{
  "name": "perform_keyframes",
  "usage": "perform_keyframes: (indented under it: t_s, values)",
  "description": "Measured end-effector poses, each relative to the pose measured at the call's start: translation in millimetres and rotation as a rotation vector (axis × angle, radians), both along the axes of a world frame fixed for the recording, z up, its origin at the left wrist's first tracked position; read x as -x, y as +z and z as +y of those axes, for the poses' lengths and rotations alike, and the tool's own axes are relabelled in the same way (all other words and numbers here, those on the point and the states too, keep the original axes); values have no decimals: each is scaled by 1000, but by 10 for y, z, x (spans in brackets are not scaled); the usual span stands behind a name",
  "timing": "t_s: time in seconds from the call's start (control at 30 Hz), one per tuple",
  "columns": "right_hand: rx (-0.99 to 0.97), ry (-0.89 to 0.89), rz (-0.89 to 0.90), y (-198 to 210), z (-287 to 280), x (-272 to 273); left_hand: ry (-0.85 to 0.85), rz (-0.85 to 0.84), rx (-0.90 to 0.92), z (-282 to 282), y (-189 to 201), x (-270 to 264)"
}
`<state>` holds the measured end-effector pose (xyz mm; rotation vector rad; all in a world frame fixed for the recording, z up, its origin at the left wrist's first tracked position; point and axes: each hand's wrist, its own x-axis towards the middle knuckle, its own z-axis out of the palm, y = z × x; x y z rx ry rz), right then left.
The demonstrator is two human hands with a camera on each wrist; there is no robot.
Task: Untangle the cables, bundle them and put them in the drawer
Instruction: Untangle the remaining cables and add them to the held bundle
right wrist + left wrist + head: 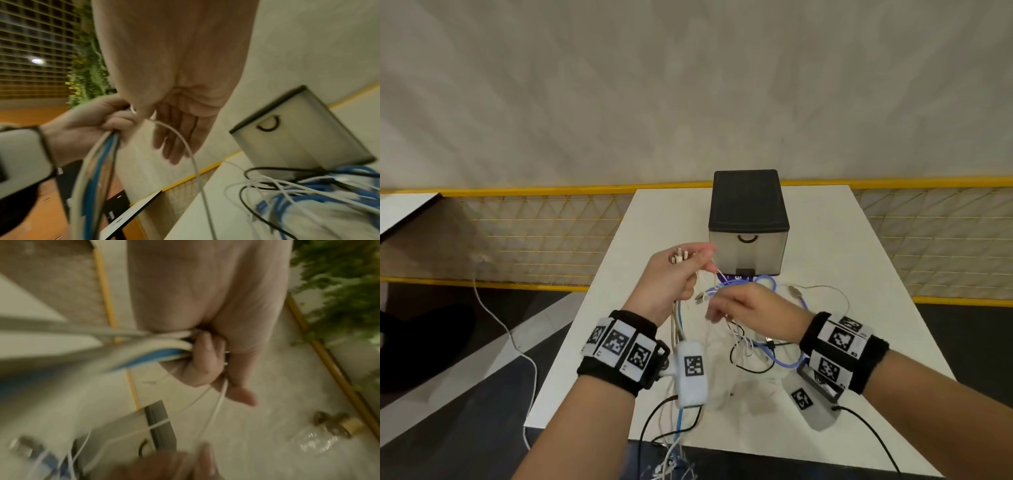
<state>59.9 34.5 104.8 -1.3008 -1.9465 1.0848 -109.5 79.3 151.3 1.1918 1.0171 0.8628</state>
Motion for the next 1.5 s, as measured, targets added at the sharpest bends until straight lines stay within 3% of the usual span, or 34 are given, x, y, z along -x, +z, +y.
perform_keyframes:
  t_s: [0.1, 0.17, 0.27, 0.33, 0.43, 0.5, 0.7, 0.8, 0.9, 0.97, 1.07, 1.13, 1.2, 1.37, 1.43, 1.5]
  values:
    - [97, -309, 283, -50, 111, -123, -39, -29, -148, -22, 123, 103]
    - [206, -226, 353, 7, 203, -161, -108, -16, -235, -64, 216, 147]
    - [338, -21, 245, 108, 328, -39, -180, -23, -305, -125, 315, 190]
    - [299, -41, 205, 160, 396, 29, -208, -47, -329, -153, 340, 236]
    - [170, -194, 376, 232, 481, 11, -237, -75, -287, -168, 305, 364]
    - [33, -283, 488, 336, 497, -24, -168, -53, -232, -150, 219, 450]
    - [-197, -292, 637, 627, 408, -8, 370, -123, -89, 13, -38, 541]
    - [-231, -187, 593, 747, 321, 54, 215, -54, -80, 46, -4, 407]
    - [-233, -118, 556, 827, 255, 120, -83, 227, -104, 40, 3, 149]
    - [-231, -100, 559, 840, 217, 133, -92, 379, -154, 48, -15, 1]
    - [-220, -171, 421, 702, 224, 61, 15, 351, -226, 64, -25, -93]
    - [-184, -255, 199, 512, 266, 0, 10, 298, -236, 65, -44, -87]
    - [-125, -216, 82, 320, 312, -46, -10, 253, -213, 76, -88, -48]
    - [-3, -74, 82, -17, 450, -122, 17, 149, -232, 119, -127, 5]
    - [11, -117, 11, -88, 502, -169, 44, 123, -259, 124, -94, 35]
    - [16, -219, 50, -129, 547, -242, 66, 157, -325, 151, -71, 97]
